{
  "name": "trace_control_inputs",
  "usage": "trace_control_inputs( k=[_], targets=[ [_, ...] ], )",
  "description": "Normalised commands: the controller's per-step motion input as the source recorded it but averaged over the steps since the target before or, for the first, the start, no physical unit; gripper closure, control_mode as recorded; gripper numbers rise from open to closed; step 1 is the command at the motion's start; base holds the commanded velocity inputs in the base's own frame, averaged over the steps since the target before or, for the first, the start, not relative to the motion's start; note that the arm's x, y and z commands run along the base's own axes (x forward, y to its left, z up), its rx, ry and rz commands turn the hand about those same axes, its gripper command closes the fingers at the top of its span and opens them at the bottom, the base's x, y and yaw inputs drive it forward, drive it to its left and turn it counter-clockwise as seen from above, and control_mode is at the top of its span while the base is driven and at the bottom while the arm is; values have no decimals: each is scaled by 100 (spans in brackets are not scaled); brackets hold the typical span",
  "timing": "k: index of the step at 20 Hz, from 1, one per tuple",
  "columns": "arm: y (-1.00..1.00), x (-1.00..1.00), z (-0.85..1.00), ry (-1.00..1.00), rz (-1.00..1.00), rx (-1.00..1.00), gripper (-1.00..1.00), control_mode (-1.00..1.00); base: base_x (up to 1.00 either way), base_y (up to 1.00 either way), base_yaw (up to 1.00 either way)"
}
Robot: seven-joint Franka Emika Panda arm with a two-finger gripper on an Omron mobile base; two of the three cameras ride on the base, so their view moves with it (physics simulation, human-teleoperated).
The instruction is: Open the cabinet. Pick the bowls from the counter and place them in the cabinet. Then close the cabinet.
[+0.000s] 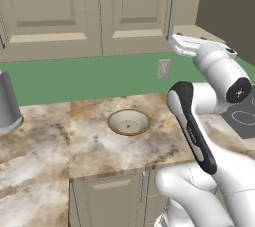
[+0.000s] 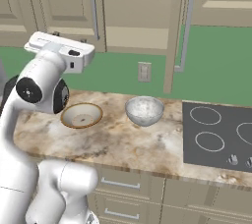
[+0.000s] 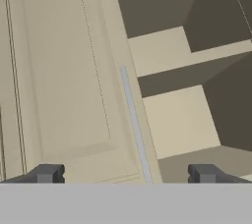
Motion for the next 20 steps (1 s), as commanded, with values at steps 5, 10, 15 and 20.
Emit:
trace_control_inputs(
  k=[5,10,15,20],
  targets=[
    [0,22,-32,-5,9,-8,-100,-100,0,0,0],
    [0,19,-10,-7,0,-7,-100,-100,0,0,0],
    [0,21,0,-7,-3,-4,-100,-100,0,0,0],
    [0,41,0,-2,-5,-1,-100,-100,0,0,0]
  ],
)
